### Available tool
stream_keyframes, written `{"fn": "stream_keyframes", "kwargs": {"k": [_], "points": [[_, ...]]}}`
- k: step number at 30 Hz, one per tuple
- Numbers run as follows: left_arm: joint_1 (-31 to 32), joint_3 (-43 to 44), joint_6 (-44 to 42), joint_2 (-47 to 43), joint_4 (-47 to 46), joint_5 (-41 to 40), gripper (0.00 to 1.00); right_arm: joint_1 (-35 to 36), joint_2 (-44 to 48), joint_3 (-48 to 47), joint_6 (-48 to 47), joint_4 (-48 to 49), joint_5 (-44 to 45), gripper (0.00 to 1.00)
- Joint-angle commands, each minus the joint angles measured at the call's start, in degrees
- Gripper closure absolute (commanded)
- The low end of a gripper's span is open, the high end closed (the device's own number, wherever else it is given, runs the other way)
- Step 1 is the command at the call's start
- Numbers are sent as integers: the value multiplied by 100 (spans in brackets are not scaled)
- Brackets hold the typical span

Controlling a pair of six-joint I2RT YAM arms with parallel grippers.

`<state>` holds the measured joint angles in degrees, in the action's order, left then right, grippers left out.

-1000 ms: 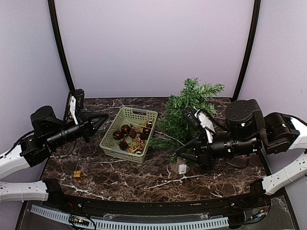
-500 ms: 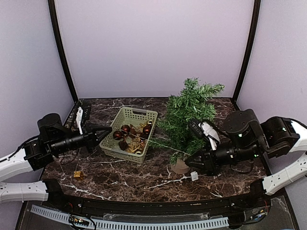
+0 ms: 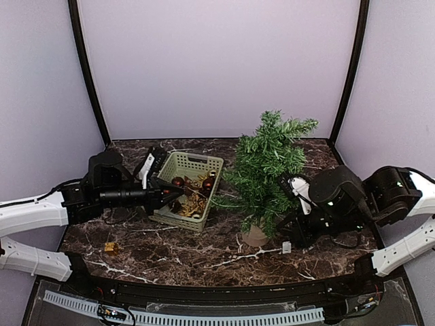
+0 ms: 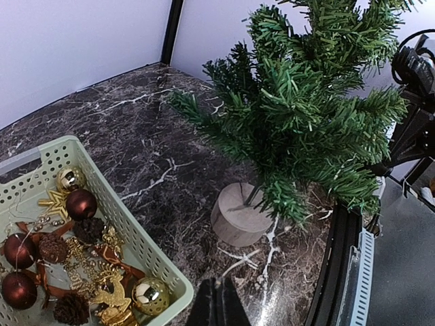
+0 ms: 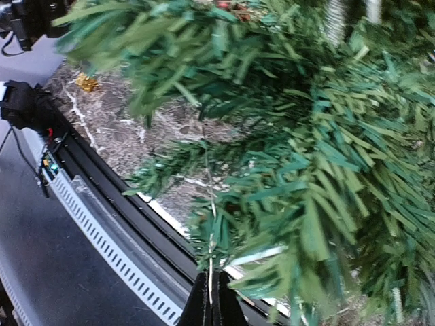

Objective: Decorate the small christmas tree
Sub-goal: Place the side of the string light on the branch.

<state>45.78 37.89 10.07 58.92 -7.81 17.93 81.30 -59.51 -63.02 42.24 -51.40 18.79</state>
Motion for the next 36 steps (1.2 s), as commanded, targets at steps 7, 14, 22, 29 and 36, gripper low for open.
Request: {"fn": "stream_keyframes", "kwargs": {"k": [7, 14, 22, 29, 36], "points": [[159, 291, -121, 305, -364, -2, 100, -45, 370, 6, 431, -36, 708, 100], [159, 353, 64, 406, -606, -229, 100, -45, 341, 273, 672, 306, 1241, 100], [159, 394, 3, 547, -698, 145, 100, -48, 307, 648, 843, 748, 1331, 100], [159, 547, -153, 596, -697, 112, 100, -50, 604, 640, 871, 726, 1278, 87], [158, 716, -275, 779, -775, 207, 100, -47, 1063, 730, 966, 755, 1230, 65]]}}
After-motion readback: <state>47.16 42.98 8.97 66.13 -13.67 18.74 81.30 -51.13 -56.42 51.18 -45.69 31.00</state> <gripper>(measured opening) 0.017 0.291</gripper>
